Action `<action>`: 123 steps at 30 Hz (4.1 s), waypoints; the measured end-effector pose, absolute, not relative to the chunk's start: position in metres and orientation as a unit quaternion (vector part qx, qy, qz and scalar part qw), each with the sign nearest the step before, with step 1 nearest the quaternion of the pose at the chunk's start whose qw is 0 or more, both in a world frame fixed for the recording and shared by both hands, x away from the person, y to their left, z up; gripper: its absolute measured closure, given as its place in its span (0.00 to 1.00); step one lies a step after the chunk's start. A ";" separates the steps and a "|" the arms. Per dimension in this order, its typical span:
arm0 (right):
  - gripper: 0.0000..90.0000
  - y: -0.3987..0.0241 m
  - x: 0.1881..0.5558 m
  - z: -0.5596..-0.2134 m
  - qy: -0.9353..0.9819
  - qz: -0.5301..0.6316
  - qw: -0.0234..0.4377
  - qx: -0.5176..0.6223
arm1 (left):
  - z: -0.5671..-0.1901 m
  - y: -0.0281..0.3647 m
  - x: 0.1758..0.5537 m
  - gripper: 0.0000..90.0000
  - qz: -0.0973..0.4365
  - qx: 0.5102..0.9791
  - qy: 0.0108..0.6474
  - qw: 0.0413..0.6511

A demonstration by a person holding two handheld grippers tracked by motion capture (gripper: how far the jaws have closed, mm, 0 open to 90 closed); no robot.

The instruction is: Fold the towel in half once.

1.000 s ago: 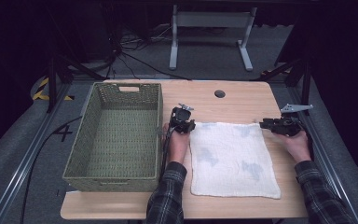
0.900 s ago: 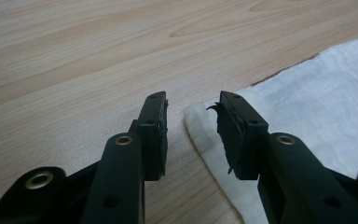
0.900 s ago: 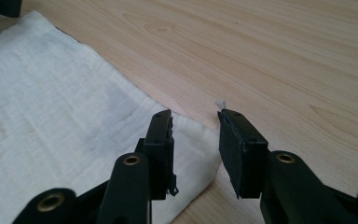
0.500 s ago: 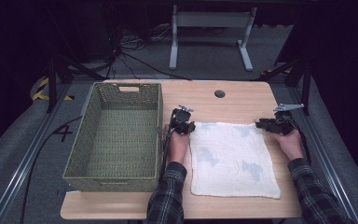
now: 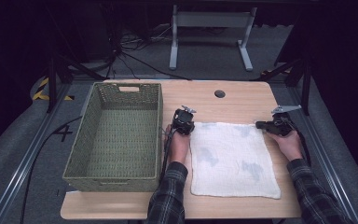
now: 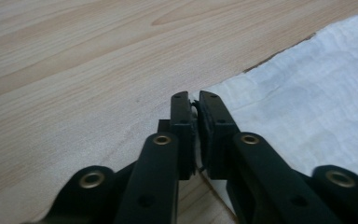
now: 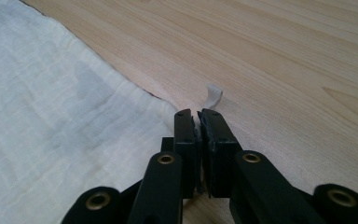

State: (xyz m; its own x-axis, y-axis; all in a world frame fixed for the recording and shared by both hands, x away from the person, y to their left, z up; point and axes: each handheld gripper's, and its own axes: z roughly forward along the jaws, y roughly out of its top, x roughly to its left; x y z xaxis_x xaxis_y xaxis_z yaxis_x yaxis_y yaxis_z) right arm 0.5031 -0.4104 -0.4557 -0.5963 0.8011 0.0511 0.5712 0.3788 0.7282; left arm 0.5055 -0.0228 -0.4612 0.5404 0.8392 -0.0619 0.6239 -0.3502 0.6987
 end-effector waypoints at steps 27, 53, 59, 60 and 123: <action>0.96 -0.418 0.445 -0.434 0.833 0.366 0.173 0.376 | -0.449 -0.014 0.449 0.98 0.180 0.794 0.445 0.373; 0.96 -0.427 0.396 -0.429 0.843 0.372 0.154 0.357 | -0.443 -0.012 0.392 0.98 0.179 0.793 0.441 0.380; 0.96 -0.427 0.384 -0.429 0.846 0.371 0.154 0.350 | -0.442 -0.010 0.379 0.98 0.180 0.794 0.438 0.380; 0.96 -0.427 0.382 -0.429 0.847 0.370 0.154 0.349 | -0.442 -0.010 0.376 0.98 0.182 0.794 0.438 0.382; 0.96 -0.428 0.273 -0.438 0.870 0.379 0.100 0.297 | -0.447 0.010 0.260 0.97 0.128 0.809 0.410 0.402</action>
